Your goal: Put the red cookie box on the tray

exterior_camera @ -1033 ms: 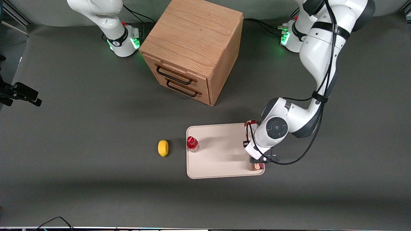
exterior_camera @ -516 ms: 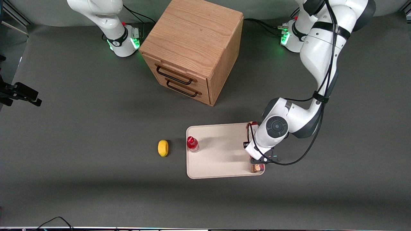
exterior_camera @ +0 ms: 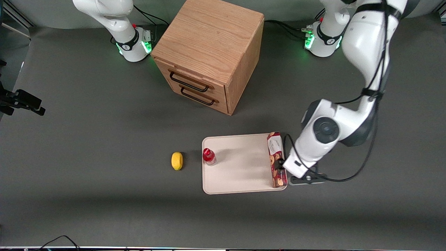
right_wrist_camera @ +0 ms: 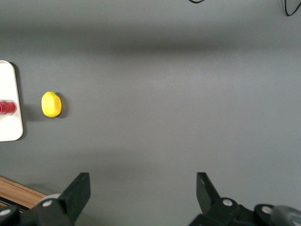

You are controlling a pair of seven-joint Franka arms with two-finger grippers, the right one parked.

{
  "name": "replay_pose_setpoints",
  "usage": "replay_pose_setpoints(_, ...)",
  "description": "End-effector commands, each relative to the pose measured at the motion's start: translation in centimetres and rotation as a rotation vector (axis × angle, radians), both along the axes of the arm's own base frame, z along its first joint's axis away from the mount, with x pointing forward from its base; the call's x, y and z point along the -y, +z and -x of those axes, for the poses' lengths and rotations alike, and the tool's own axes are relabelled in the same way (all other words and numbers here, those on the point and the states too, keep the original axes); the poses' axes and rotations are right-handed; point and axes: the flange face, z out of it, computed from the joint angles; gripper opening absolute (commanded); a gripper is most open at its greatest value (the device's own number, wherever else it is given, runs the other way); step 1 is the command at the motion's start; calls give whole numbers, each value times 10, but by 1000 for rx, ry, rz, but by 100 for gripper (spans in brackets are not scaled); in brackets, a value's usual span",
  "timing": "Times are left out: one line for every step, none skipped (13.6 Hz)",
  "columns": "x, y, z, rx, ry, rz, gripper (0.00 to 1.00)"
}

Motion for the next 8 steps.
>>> replay_pose_setpoints(-65,80,23,-13,19,-29,100)
replay_pose_setpoints(-91,110,31,-49,34,2,100)
replay_pose_setpoints(-113,135,43,-82,18,9,100)
replay_pose_setpoints(-134,158,55,-107,-8,-14,100)
replay_pose_setpoints(-145,180,70,-131,-30,-35,100)
replay_pose_setpoints(-153,197,84,-159,-40,-52,100)
replay_pose_setpoints(-160,215,97,-174,-47,-67,100)
replay_pose_setpoints(-167,229,107,-180,-53,-76,100)
